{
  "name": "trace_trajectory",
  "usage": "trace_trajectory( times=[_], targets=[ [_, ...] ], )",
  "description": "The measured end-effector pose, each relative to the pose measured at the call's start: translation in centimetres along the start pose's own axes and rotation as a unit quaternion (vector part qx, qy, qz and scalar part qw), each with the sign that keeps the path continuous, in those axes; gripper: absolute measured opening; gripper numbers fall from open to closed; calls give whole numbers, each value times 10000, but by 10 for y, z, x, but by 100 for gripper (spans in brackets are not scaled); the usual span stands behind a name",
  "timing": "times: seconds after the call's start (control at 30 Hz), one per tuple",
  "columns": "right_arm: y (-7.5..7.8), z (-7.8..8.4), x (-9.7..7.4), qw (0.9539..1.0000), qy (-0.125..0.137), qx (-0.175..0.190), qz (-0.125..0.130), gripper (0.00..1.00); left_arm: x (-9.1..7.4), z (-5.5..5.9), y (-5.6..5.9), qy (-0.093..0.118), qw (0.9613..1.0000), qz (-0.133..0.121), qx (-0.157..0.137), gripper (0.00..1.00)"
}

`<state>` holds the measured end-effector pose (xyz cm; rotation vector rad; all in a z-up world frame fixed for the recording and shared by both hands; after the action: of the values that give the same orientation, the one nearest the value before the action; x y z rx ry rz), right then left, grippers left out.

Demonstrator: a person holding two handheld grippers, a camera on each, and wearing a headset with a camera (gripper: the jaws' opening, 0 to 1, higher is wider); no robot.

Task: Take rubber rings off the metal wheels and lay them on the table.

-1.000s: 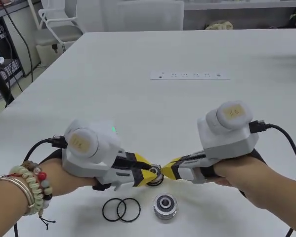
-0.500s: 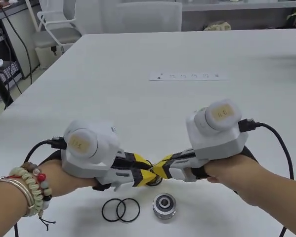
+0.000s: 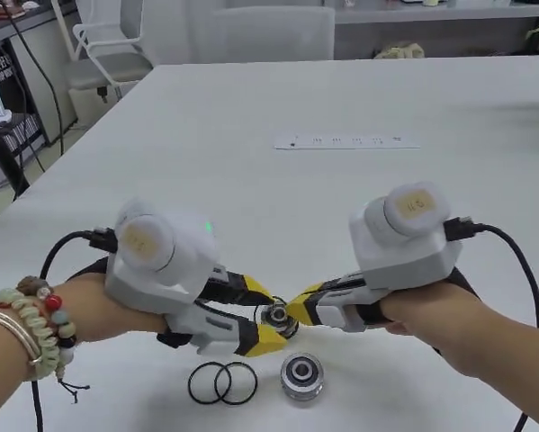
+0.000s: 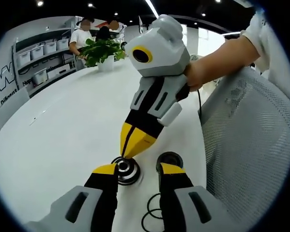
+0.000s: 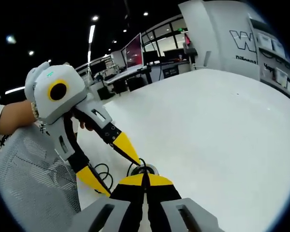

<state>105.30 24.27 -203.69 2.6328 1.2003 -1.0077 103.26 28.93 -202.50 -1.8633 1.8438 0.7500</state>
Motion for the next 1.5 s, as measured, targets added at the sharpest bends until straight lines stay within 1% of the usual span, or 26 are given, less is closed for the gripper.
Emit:
trace_trajectory(
  times=[0.07,0.13,0.23,0.27,0.33,0.43,0.5,0.6,0.7,0.8,0.9,1.0,1.07,1.1,1.17,1.2,1.27,1.33,1.4,1.5],
  targets=[
    [0,0,-1,10000,10,15,-8,0,-4,-3,8,-18,9997,137,206,30],
    [-2,-1,-1,10000,22,52,-59,0,-9,-5,13,-33,9994,145,318,32],
    [-4,-2,-1,9999,35,58,-113,0,-18,-10,17,-21,9992,140,363,40],
    [-5,-2,-1,9999,36,60,-128,0,-23,-13,18,-6,9992,124,393,45],
    [-7,-1,0,9999,-22,55,-154,0,-31,-16,23,0,9988,125,482,53],
    [-10,0,0,9997,-50,36,-229,0,-42,-18,29,0,9983,75,583,57],
    [-13,0,0,9996,-57,34,-274,0,-49,-19,31,12,9981,31,609,62],
    [-17,-1,0,9992,-82,92,-379,0,-60,-17,33,17,9980,-126,620,71],
    [-23,1,1,9987,-123,71,-494,0,-71,-13,40,2,9982,-209,560,75],
    [-29,1,1,9980,-152,18,-610,0,-82,-6,43,-61,9976,-370,578,77],
    [-36,2,2,9971,-176,23,-745,0,-95,3,43,-68,9971,-639,409,79],
    [-40,2,3,9963,-180,21,-836,0,-101,9,45,-47,9968,-726,343,82],
    [-45,1,5,9954,-189,70,-933,0,-108,19,48,-22,9961,-871,152,84],
    [-48,2,6,9951,-194,70,-963,0,-109,21,48,-18,9959,-895,123,84],
    [-53,3,7,9944,-221,67,-1035,0,-113,26,48,32,9947,-1024,-26,85],
    [-55,3,8,9941,-228,52,-1057,0,-114,29,49,80,9942,-1072,-87,86],
    [-61,5,10,9934,-260,-11,-1113,0,-114,33,50,101,9939,-1079,-184,86],
    [-65,7,12,9930,-300,-105,-1133,0,-112,38,52,55,9941,-1058,-238,86],
    [-70,8,14,9926,-321,-201,-1151,0,-112,41,53,34,9940,-1067,-252,86],
    [-74,11,16,9916,-385,-237,-1215,0,-110,41,54,97,9936,-1077,-335,86]
  ],
)
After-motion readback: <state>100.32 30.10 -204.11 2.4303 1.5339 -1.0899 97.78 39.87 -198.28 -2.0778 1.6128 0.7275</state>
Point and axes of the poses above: the centre of the closed fingertips' face, and the gripper's own axes: x roughly forward along the fingers, y roughly to its right, z roughly out of its underside, the point moved 3 cm from there along -x, roughly backward along the fingers, and after that the axes turned 7 degrees about z, right-handed, at the moved point
